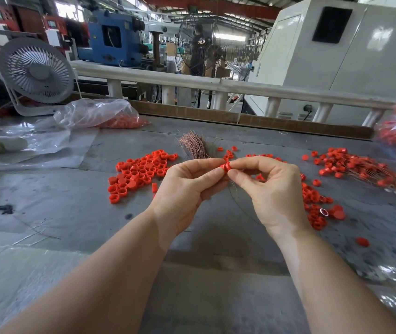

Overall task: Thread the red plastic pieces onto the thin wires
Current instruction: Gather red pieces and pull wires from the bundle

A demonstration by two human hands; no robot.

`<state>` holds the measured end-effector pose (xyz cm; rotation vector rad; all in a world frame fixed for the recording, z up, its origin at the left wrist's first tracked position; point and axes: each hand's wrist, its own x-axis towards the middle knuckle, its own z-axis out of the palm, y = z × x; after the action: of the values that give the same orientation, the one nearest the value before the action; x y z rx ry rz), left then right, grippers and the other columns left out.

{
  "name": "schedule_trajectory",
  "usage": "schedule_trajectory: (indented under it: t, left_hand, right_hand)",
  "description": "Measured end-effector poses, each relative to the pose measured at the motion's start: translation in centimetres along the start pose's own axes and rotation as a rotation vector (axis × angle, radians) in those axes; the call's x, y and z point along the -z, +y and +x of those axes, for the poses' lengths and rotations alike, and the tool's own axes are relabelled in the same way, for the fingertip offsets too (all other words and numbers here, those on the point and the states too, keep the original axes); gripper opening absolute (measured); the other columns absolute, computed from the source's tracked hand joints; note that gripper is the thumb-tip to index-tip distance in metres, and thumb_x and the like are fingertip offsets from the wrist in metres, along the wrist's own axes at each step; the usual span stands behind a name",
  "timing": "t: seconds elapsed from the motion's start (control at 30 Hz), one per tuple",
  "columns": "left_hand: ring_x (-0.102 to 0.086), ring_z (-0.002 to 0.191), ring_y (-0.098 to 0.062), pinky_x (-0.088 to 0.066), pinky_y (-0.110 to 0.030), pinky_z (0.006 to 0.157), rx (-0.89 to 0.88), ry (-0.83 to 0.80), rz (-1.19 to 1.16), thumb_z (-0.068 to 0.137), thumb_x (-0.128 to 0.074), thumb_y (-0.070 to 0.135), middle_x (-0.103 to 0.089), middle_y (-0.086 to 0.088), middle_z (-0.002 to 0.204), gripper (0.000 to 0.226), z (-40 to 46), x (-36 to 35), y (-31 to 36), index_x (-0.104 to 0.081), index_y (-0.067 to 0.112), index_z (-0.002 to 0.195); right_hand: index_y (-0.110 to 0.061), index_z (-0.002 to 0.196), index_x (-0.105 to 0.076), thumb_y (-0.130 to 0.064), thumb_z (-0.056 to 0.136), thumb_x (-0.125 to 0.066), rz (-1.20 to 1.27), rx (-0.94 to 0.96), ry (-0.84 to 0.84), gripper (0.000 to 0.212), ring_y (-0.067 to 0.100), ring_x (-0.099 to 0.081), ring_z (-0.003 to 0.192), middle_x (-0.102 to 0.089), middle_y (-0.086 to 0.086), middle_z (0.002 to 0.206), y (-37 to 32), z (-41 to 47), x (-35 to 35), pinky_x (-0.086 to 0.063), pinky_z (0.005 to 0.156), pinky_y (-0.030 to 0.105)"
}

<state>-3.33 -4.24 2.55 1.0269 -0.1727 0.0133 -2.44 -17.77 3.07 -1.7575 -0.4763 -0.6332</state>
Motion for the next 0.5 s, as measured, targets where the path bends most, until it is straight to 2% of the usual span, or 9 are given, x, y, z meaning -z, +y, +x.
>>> schedule_trajectory:
  t: [0.17, 0.23, 0.33, 0.5]
  left_hand:
    - [-0.07, 0.072, -0.013, -0.054, -0.026, 0.077, -0.011, 0.013, 0.085, 0.073, -0.062, 0.002, -0.073, -0.006, 0.076, 0.013, -0.12, -0.01, 0.14, -0.069, 0.008, 0.082]
    - [-0.07, 0.073, -0.013, -0.051, -0.035, 0.088, -0.019, 0.028, 0.14, 0.078, -0.061, 0.0, -0.073, -0.006, 0.076, 0.015, -0.25, -0.17, 0.18, -0.07, 0.011, 0.081]
    - [-0.07, 0.072, -0.013, -0.037, -0.052, 0.102, -0.024, 0.052, 0.176, 0.082, -0.06, -0.001, -0.073, -0.006, 0.076, 0.018, -0.4, -0.32, 0.31, -0.071, 0.013, 0.079]
    - [-0.07, 0.073, -0.013, -0.035, -0.054, 0.102, -0.026, 0.047, 0.193, 0.082, -0.061, 0.0, -0.073, -0.005, 0.077, 0.015, -0.45, -0.35, 0.4, -0.069, 0.012, 0.082]
  right_hand:
    - [-0.028, 0.072, -0.07, -0.005, 0.071, -0.077, -0.008, 0.017, -0.015, 0.025, -0.003, -0.063, 0.071, -0.07, -0.016, 0.069, -0.02, -0.04, -0.04, -0.043, 0.071, 0.009]
    - [-0.028, 0.071, -0.069, -0.004, 0.071, -0.077, -0.014, 0.025, -0.015, 0.025, -0.004, -0.062, 0.07, -0.069, -0.016, 0.069, -0.04, -0.06, -0.07, -0.042, 0.07, 0.009]
    - [-0.028, 0.071, -0.068, -0.004, 0.071, -0.077, -0.03, 0.037, -0.01, 0.025, -0.004, -0.061, 0.069, -0.067, -0.017, 0.068, -0.1, -0.08, -0.13, -0.042, 0.07, 0.008]
    - [-0.028, 0.071, -0.067, -0.004, 0.071, -0.077, -0.053, 0.057, -0.005, 0.026, -0.006, -0.06, 0.067, -0.066, -0.018, 0.068, -0.18, -0.17, -0.14, -0.04, 0.067, 0.007]
